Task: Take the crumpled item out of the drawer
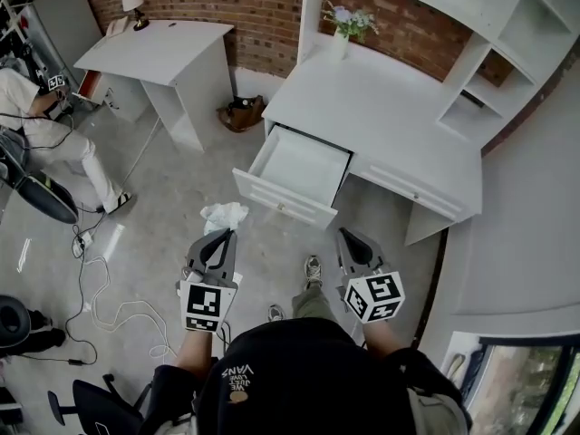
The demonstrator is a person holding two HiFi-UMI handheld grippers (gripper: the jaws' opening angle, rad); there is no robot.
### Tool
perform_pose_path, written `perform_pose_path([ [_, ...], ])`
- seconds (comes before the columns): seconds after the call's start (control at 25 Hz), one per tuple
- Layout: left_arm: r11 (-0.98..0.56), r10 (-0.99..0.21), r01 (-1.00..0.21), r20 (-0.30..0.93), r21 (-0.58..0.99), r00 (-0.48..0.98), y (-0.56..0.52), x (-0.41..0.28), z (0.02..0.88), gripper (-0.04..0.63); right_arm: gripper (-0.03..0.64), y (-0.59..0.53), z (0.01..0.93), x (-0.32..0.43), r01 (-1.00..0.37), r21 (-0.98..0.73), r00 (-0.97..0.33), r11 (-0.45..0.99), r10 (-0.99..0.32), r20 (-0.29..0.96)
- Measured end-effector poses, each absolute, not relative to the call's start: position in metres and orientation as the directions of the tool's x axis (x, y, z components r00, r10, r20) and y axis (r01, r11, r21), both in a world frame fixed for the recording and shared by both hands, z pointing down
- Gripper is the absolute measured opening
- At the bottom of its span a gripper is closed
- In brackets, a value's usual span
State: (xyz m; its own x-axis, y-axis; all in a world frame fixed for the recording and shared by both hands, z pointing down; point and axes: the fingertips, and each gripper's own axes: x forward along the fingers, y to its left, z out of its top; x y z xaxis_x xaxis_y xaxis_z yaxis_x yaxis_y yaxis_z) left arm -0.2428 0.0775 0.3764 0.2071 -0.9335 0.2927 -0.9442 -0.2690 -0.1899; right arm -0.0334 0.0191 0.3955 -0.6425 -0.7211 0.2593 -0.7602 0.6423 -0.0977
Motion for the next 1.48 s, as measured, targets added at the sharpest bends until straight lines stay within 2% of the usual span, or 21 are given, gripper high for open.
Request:
perform_pose_path([
  [0.6,-0.208,-0.946,-0.964,0.286,-0.167,0.154,0.129,-0.258,0.379,0.006,0.002,0.048,0.405,-0.027,-0.777,-0.092,-0.620,0.622,-0.734,0.278],
  [1.48,-0.234,-0.941,-0.962,0.281,-0.142,0.188,0.123,-0.247,0.382,0.006,0.000,0.041,0.403,-0.030,-0.785,-0.078,-0.610,0.614,-0.745,0.271],
])
